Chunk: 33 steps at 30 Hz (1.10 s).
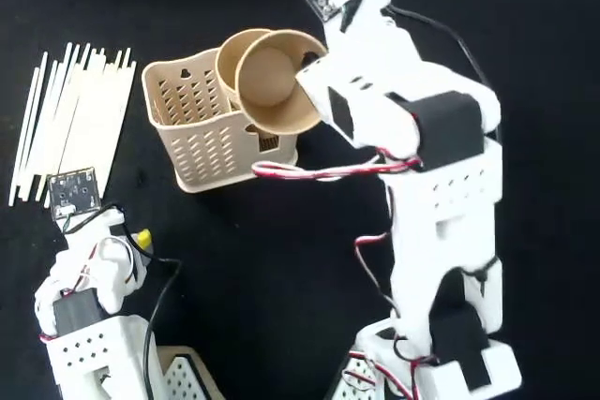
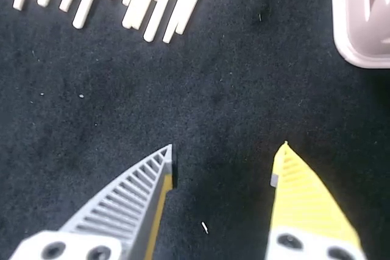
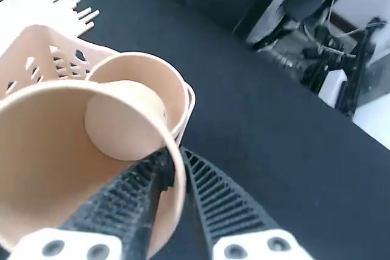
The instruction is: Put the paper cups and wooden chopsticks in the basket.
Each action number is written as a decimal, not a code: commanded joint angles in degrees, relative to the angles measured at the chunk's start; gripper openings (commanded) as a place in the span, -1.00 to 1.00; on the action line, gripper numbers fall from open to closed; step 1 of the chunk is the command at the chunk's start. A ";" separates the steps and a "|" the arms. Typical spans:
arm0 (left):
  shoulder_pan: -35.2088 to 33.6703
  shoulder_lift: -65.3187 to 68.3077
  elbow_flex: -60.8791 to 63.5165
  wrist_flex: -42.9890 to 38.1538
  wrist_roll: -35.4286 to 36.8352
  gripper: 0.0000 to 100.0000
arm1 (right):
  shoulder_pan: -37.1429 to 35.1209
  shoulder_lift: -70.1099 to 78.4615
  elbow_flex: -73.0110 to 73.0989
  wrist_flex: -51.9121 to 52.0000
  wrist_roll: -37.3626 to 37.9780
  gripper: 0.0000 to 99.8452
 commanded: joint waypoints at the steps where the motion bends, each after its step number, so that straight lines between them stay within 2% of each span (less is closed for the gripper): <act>1: 0.48 -0.53 -0.22 -1.05 0.53 -0.48 | -0.70 2.15 -2.15 0.44 -0.35 -0.98; 9: 0.48 -0.53 -0.22 -1.05 0.53 -0.48 | -0.62 6.46 -2.59 -2.20 -0.35 -0.98; 22: 0.48 -0.53 0.48 -1.05 0.53 -0.48 | -0.88 0.31 -9.19 -5.63 -0.35 -0.98; 28: 0.48 -0.53 0.31 -1.05 0.62 -0.48 | -2.37 3.03 -3.21 -12.40 -0.44 -0.98; 33: 0.40 -0.53 0.31 -1.05 0.62 -0.48 | -2.29 7.43 -0.48 -12.57 -2.02 -0.98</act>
